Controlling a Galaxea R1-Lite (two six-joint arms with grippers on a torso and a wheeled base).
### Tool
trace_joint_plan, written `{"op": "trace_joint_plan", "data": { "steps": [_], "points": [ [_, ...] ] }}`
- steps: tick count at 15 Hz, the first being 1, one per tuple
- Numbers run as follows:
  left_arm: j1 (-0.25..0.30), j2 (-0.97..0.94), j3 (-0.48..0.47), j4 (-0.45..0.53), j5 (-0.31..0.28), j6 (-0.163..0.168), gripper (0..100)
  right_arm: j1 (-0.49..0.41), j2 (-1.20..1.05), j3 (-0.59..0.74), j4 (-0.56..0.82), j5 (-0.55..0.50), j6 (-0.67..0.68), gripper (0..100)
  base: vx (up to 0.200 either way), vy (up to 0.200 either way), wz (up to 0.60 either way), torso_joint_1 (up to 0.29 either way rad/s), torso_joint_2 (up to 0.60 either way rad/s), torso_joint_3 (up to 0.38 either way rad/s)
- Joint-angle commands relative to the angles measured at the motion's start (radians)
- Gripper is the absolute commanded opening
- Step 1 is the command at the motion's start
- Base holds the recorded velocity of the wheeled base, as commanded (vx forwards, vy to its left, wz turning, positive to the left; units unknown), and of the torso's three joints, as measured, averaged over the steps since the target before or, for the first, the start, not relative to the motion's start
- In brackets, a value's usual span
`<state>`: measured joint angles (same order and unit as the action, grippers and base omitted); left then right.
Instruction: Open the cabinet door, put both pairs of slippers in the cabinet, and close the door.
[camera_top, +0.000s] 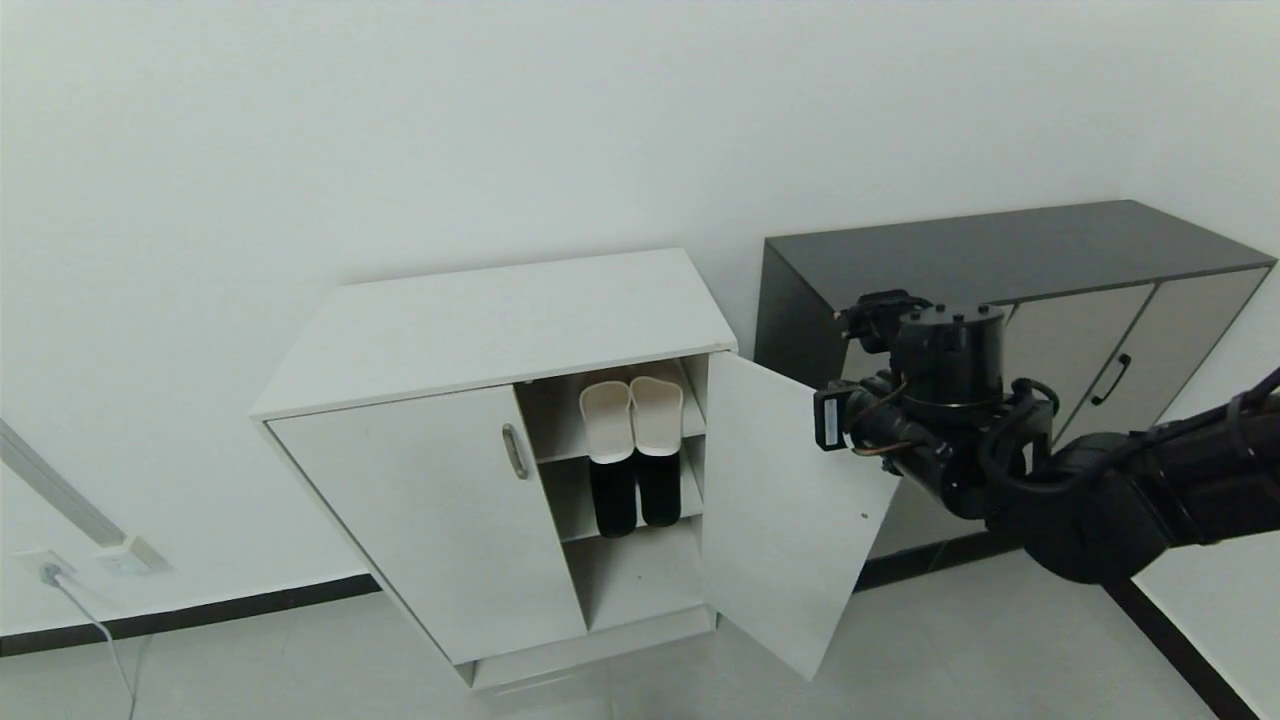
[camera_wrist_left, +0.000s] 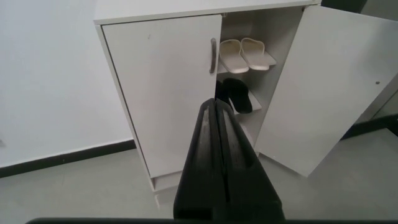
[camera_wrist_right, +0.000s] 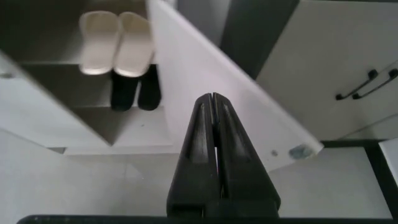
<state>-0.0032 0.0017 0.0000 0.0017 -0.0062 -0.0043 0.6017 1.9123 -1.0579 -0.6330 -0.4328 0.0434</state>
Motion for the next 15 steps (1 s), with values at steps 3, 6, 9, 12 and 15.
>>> {"op": "trace_joint_plan", "data": {
  "steps": [3, 6, 9, 12, 15],
  "points": [
    [0.0, 0.0, 0.0, 0.0, 0.0, -0.002, 0, -0.094, 0.106, -0.179, 0.082, 0.035, 0.01, 0, 0.0, 0.0, 0.0, 0.0, 0.0, 0.0],
    [0.0, 0.0, 0.0, 0.0, 0.0, -0.003, 0, -0.128, 0.143, -0.202, 0.095, 0.046, 0.013, 0, 0.0, 0.0, 0.0, 0.0, 0.0, 0.0],
    [0.0, 0.0, 0.0, 0.0, 0.0, -0.005, 0, -0.157, 0.16, -0.205, 0.091, 0.062, 0.013, 0, 0.0, 0.0, 0.0, 0.0, 0.0, 0.0],
    [0.0, 0.0, 0.0, 0.0, 0.0, -0.005, 0, -0.175, 0.178, -0.211, 0.091, 0.069, 0.013, 0, 0.0, 0.0, 0.0, 0.0, 0.0, 0.0],
    [0.0, 0.0, 0.0, 0.0, 0.0, -0.005, 0, -0.18, 0.191, -0.209, 0.091, 0.085, 0.015, 0, 0.0, 0.0, 0.0, 0.0, 0.0, 0.0]
  ]
}}
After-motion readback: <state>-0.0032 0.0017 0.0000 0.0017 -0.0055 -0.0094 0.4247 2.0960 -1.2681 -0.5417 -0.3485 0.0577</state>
